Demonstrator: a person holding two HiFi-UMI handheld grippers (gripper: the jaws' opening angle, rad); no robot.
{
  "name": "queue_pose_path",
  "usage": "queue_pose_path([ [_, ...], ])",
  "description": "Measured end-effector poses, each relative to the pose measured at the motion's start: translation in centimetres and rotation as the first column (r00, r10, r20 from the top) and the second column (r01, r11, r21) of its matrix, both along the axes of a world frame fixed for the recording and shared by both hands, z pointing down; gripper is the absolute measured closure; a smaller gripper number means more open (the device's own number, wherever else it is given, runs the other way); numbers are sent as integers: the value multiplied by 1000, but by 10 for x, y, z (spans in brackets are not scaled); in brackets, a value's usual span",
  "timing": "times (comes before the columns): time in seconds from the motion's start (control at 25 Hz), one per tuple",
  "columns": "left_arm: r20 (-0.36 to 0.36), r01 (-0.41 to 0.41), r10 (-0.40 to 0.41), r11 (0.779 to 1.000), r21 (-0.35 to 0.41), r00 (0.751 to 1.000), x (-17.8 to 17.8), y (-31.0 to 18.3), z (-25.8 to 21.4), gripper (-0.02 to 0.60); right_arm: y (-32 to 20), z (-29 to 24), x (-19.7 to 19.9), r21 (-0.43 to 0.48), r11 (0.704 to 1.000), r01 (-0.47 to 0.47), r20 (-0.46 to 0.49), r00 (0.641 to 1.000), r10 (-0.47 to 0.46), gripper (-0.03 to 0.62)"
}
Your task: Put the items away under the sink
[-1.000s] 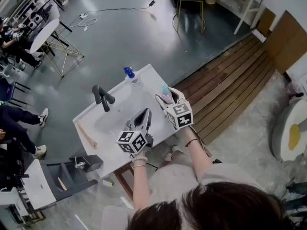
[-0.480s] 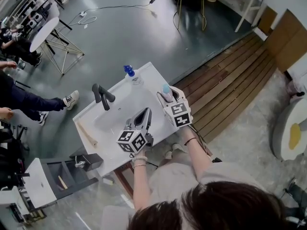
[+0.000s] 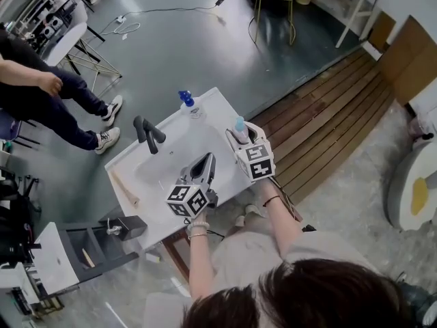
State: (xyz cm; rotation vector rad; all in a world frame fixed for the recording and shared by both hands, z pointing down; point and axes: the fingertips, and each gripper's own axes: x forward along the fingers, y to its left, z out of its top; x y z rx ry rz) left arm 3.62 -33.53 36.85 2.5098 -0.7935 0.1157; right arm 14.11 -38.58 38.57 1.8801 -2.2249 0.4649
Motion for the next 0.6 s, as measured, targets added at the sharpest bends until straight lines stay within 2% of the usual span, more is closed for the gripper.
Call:
queue_pose_path([
  [0.6,-18,-33,33,999,26,999,-2,20,-11,578,24,-30,-11,47,999,22,9,1000,-22,393],
])
